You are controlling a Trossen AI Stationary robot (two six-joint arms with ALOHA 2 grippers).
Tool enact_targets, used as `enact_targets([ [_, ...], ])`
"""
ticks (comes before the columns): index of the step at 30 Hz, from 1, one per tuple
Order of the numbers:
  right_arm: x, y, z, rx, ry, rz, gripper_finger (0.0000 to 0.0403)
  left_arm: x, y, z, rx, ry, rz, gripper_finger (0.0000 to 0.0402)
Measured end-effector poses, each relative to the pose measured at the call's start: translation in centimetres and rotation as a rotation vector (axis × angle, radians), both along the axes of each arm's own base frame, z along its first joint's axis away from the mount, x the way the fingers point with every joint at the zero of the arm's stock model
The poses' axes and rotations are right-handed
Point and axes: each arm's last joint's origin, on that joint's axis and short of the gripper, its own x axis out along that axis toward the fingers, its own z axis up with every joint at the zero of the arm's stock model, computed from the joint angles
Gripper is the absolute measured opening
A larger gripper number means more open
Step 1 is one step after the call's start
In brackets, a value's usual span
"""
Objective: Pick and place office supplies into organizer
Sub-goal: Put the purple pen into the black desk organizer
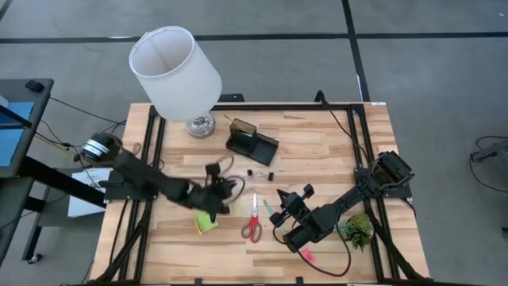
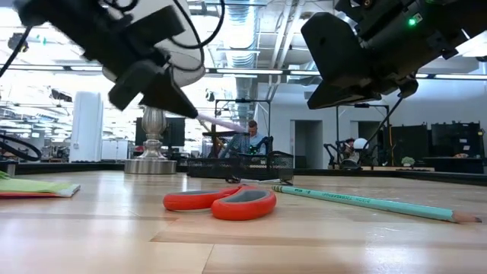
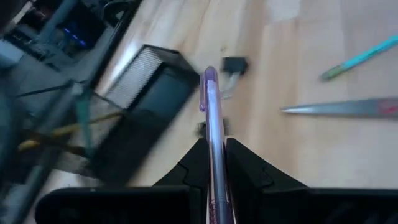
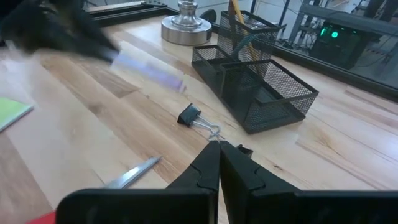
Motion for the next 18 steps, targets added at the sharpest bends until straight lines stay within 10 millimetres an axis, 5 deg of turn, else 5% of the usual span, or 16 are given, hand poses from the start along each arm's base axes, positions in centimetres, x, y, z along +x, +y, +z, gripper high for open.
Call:
enact_targets([
  [10, 0.2, 0.1, -0.3, 0.011, -0.012, 0.000, 0.0003, 1.2, 9.1, 8.6, 0.336, 0.401, -0.010, 0.0023],
  [18, 0.3, 0.1, -0.3, 0.003, 0.005, 0.010, 0.0003, 1.7, 13.1, 11.6, 0.469, 0.539, -0.143, 0.0029],
])
